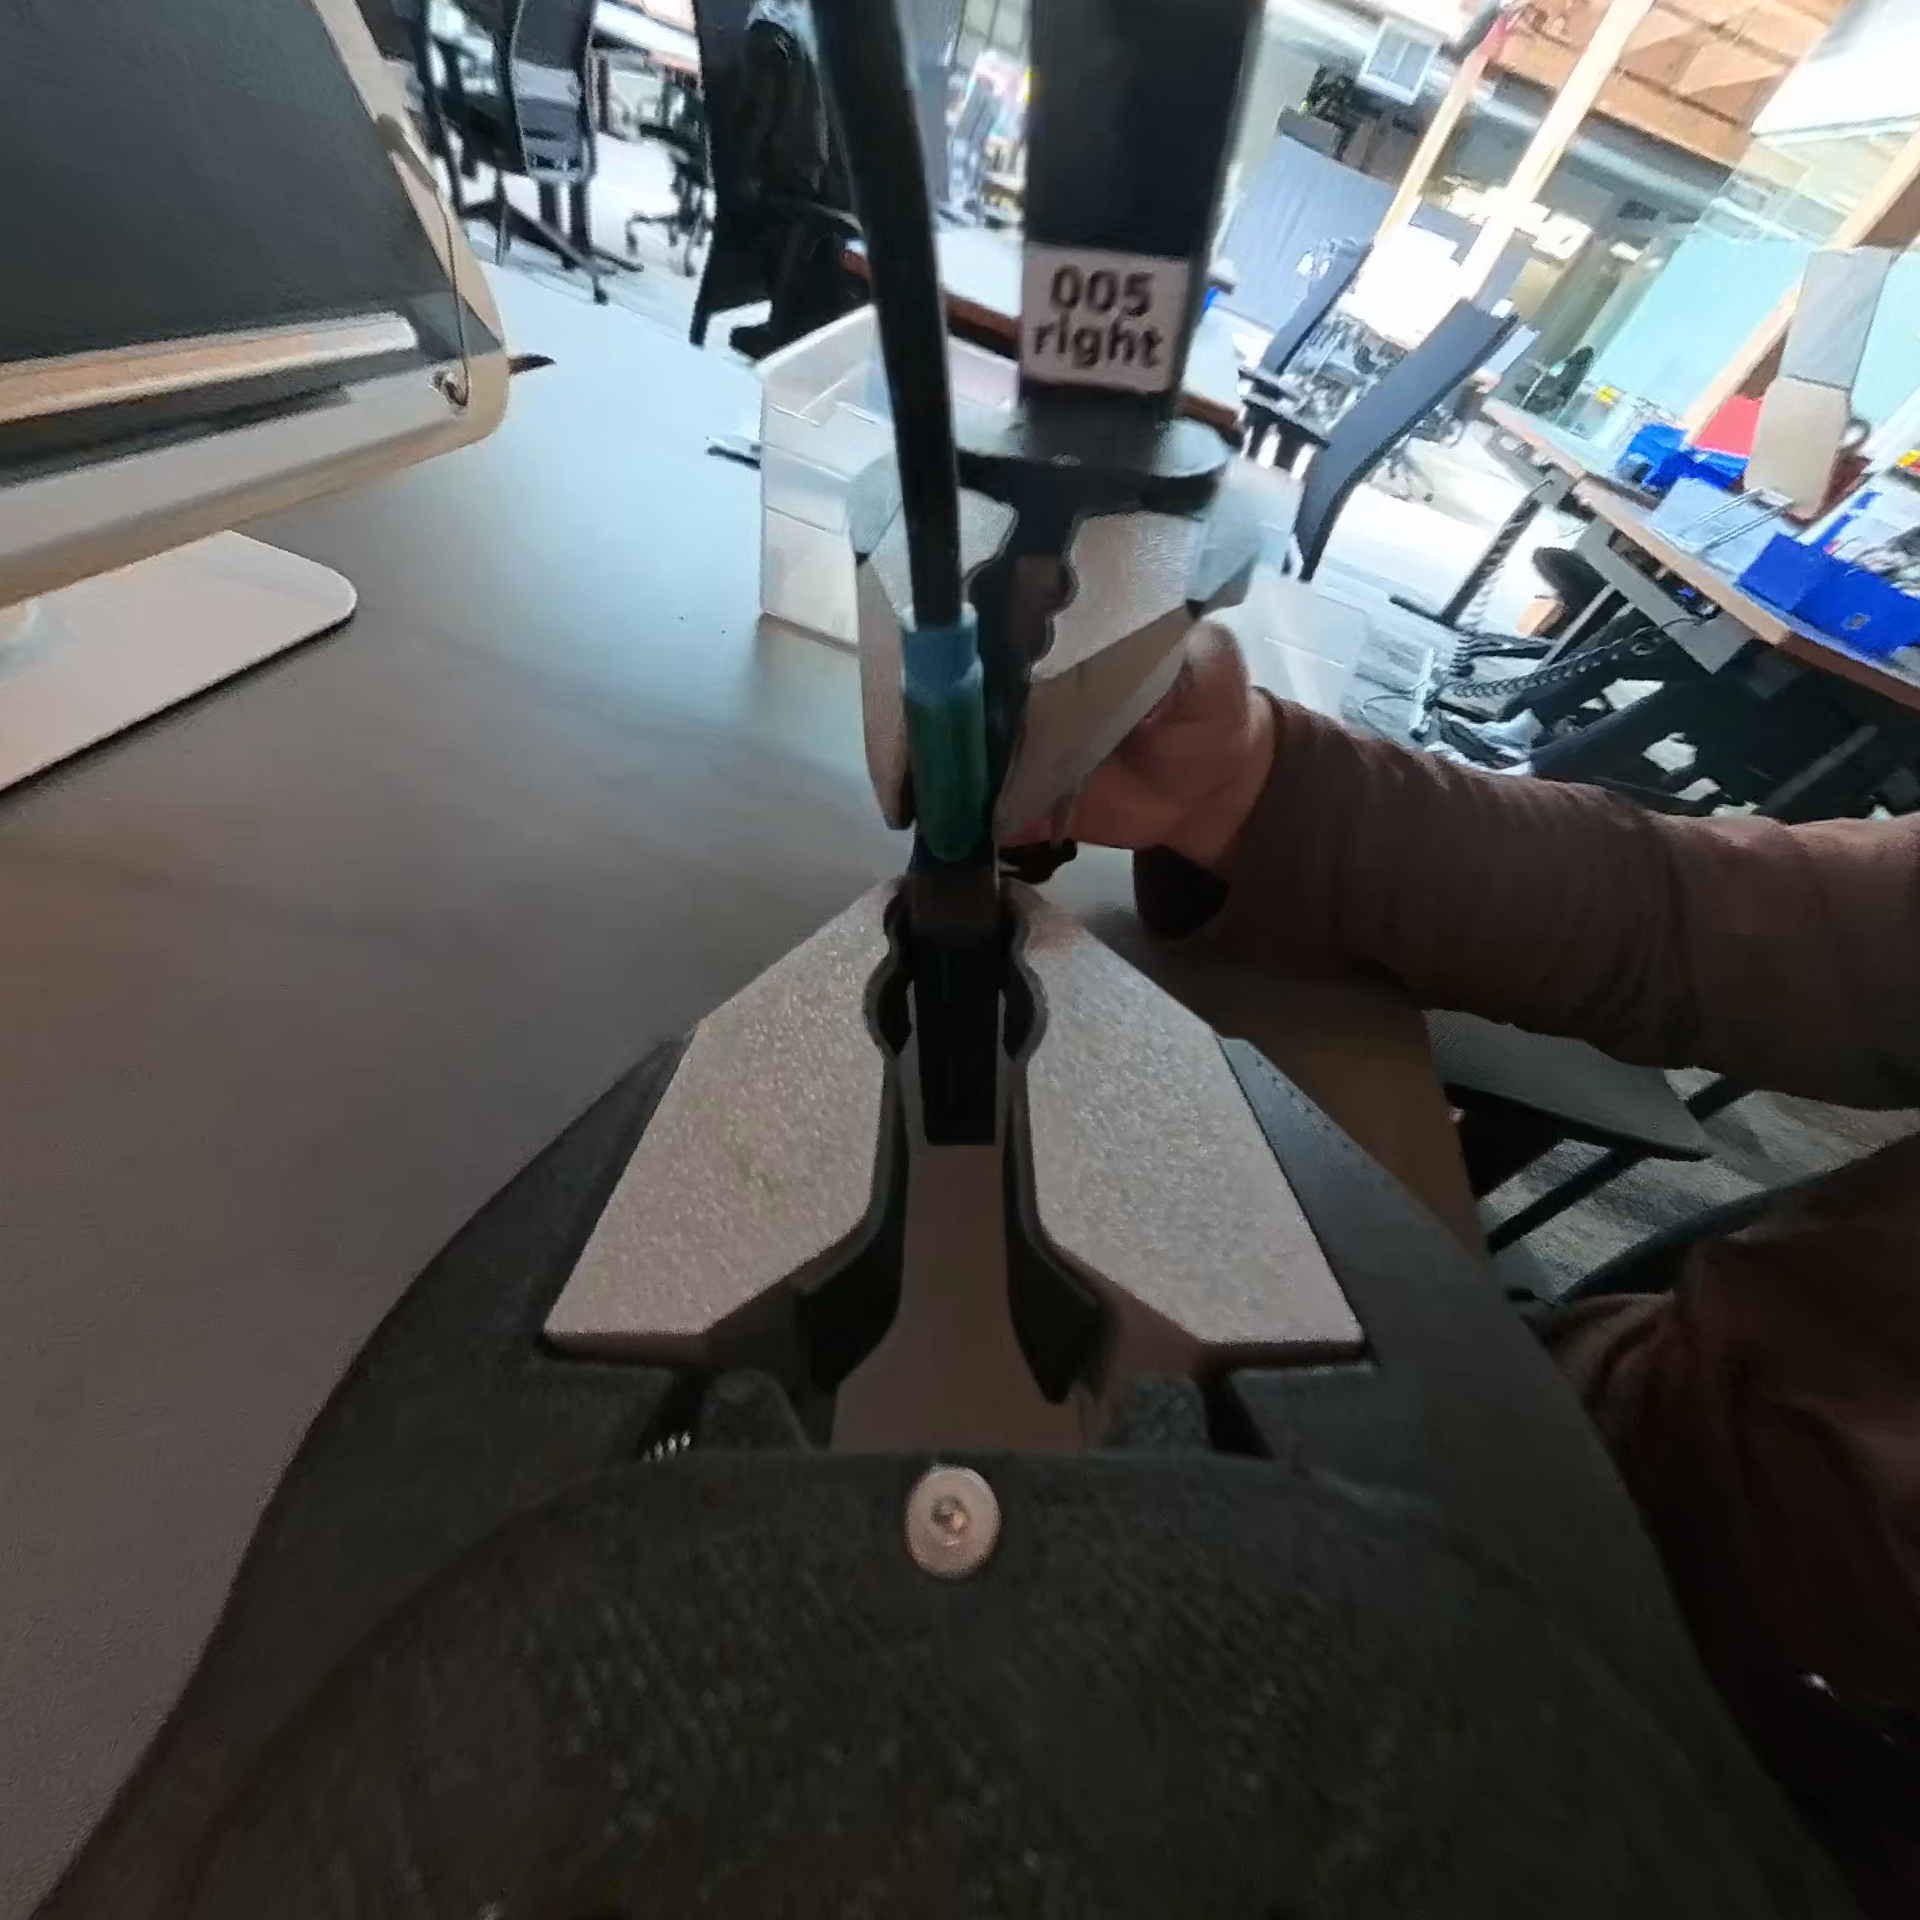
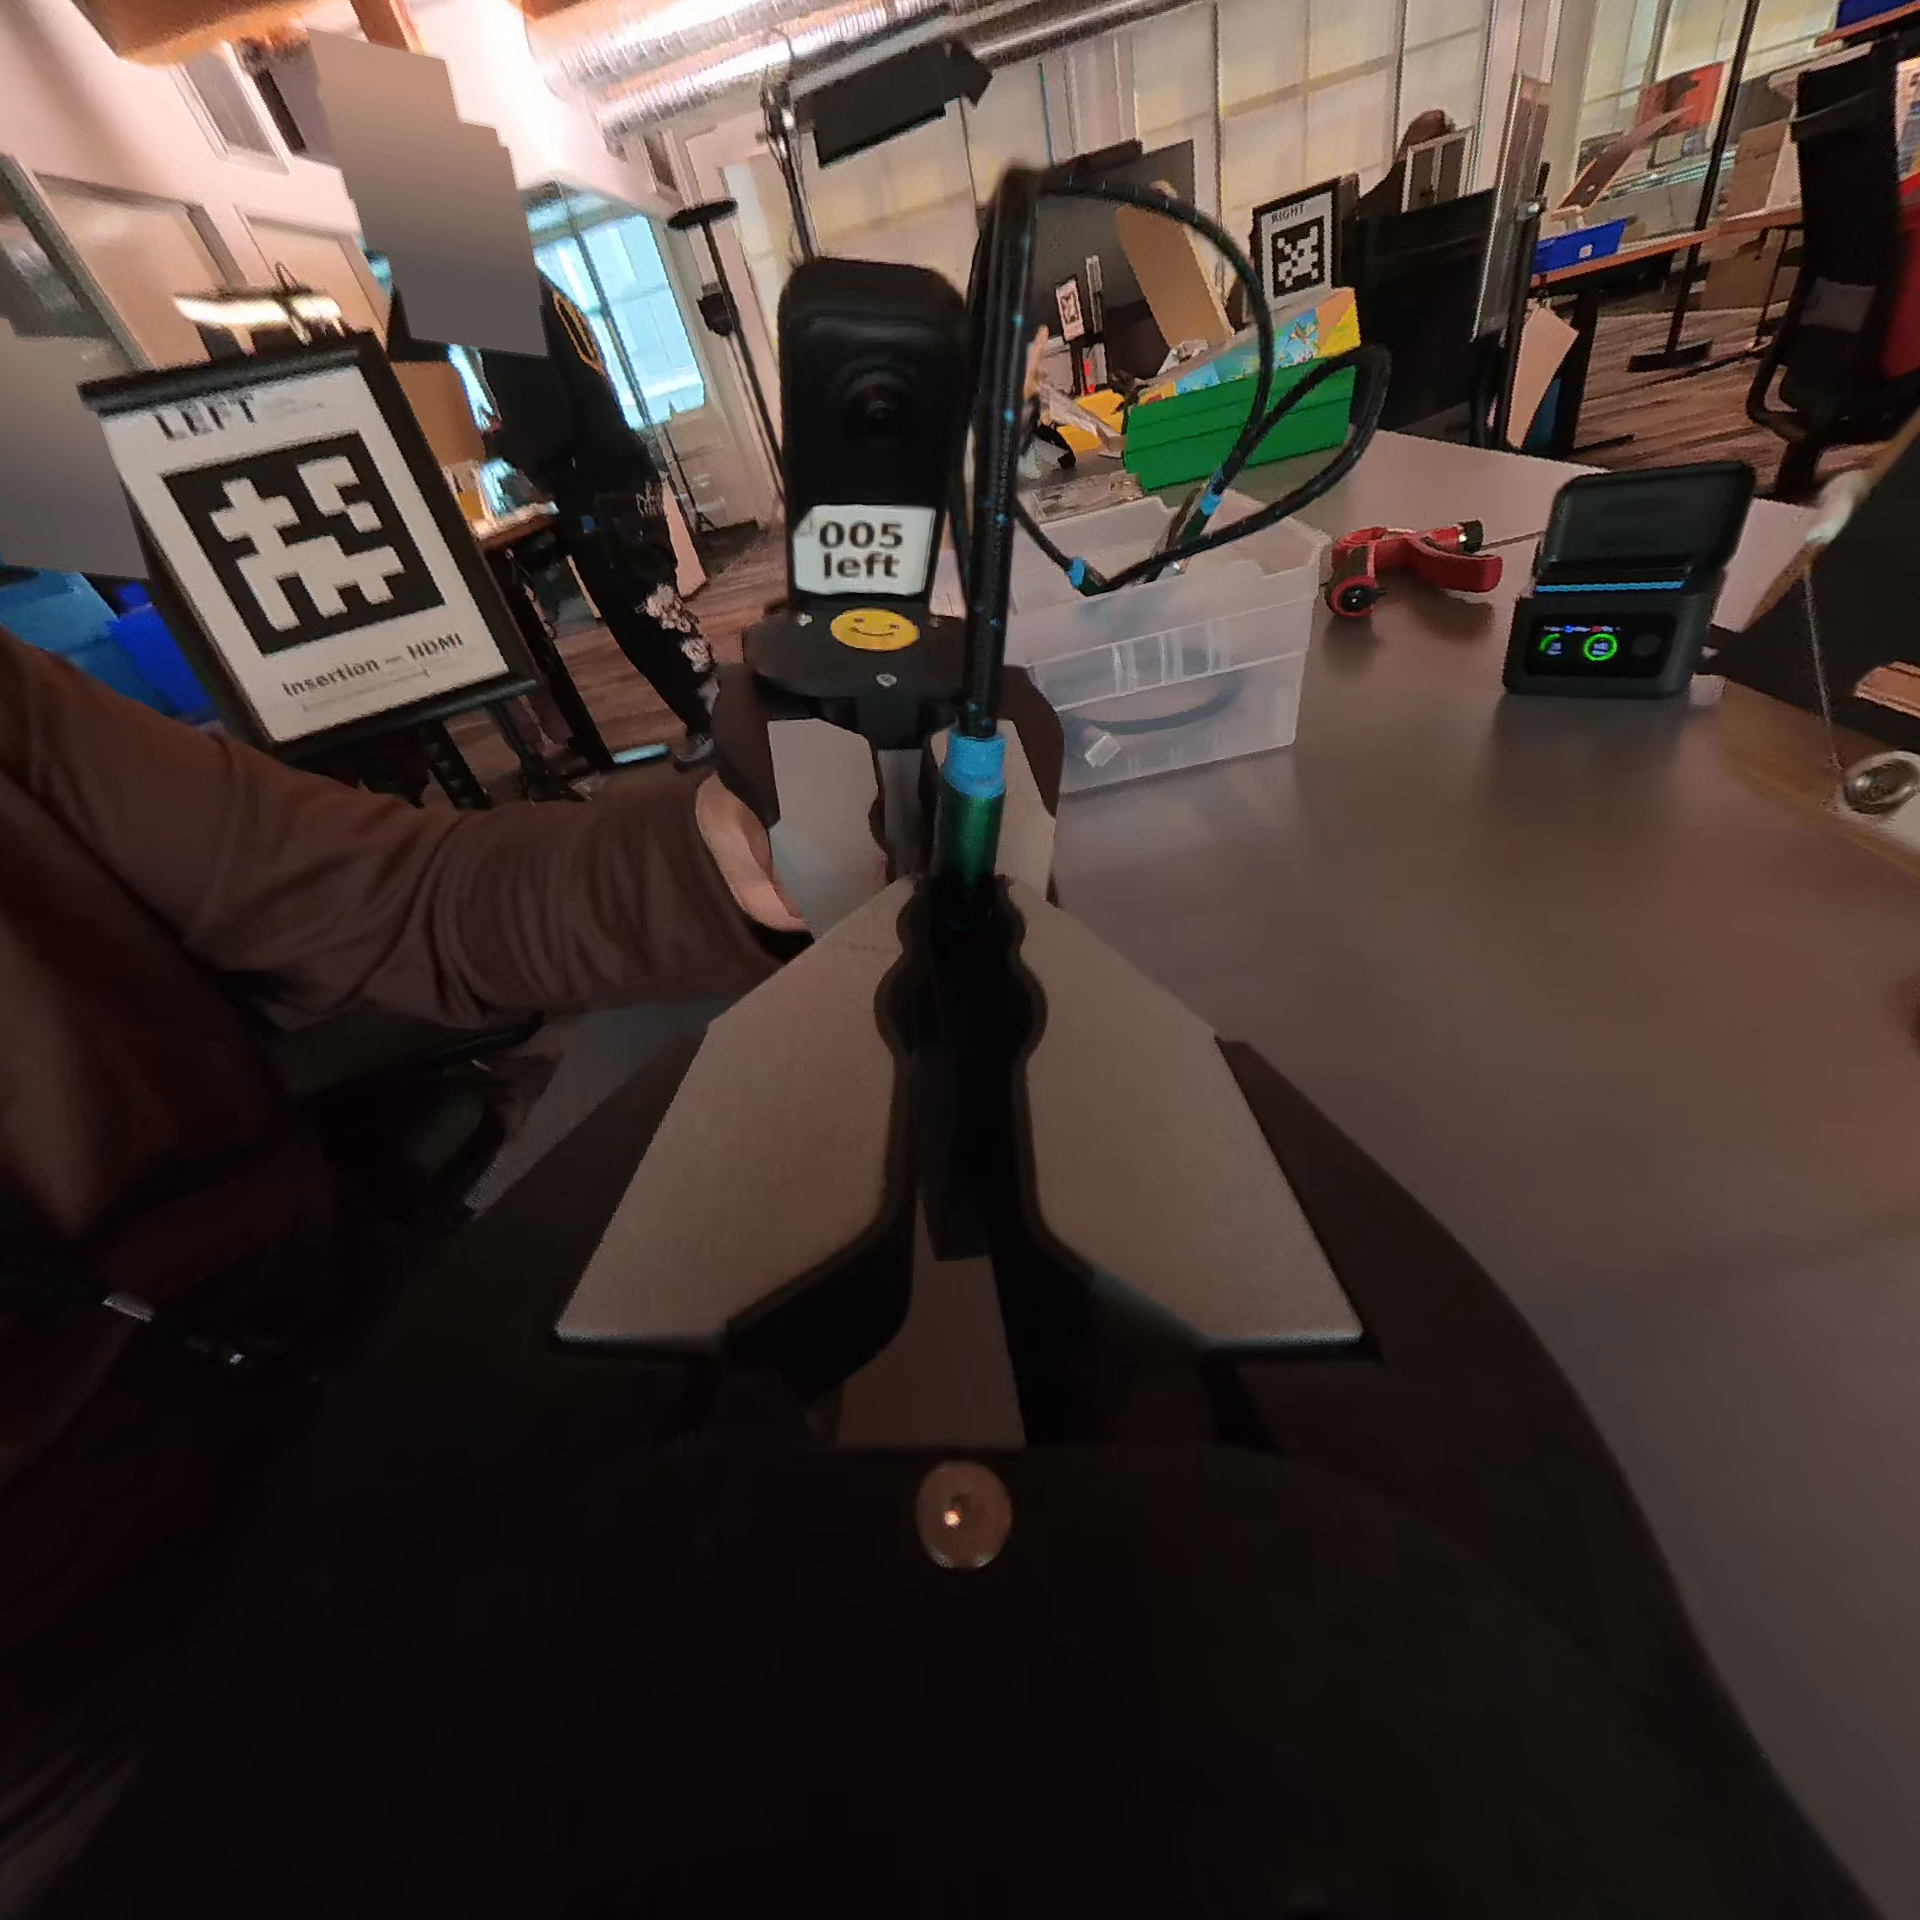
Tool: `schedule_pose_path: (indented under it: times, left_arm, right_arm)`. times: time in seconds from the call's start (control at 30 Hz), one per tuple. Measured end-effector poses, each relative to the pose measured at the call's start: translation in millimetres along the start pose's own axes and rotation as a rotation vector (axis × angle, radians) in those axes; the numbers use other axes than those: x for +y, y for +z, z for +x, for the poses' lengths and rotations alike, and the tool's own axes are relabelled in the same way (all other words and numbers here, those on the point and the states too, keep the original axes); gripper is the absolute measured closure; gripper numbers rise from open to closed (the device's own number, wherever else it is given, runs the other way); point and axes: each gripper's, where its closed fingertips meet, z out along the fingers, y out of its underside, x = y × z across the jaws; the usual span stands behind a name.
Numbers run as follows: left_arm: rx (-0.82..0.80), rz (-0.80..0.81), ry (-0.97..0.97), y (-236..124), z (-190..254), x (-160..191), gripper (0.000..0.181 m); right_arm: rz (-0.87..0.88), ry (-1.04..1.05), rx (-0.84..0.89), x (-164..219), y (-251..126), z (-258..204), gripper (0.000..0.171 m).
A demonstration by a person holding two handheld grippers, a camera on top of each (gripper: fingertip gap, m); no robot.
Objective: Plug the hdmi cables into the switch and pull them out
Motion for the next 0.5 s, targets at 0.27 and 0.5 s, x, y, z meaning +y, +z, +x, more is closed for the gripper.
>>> schedule_pose_path:
  times: [0.27,0.5]
  left_arm:
    - [-0.018,0.041,-0.045,0.0,-3.8,-2.8,0.169]
    - [-0.004,0.154,-0.144,-11.6,-10.8,-18.4,0.17]
  right_arm:
    - [-0.027,-0.095,0.105,-2.1,2.3,3.9,0.163]
    - [0.112,0.036,0.153,-18.1,8.3,14.3,0.163]
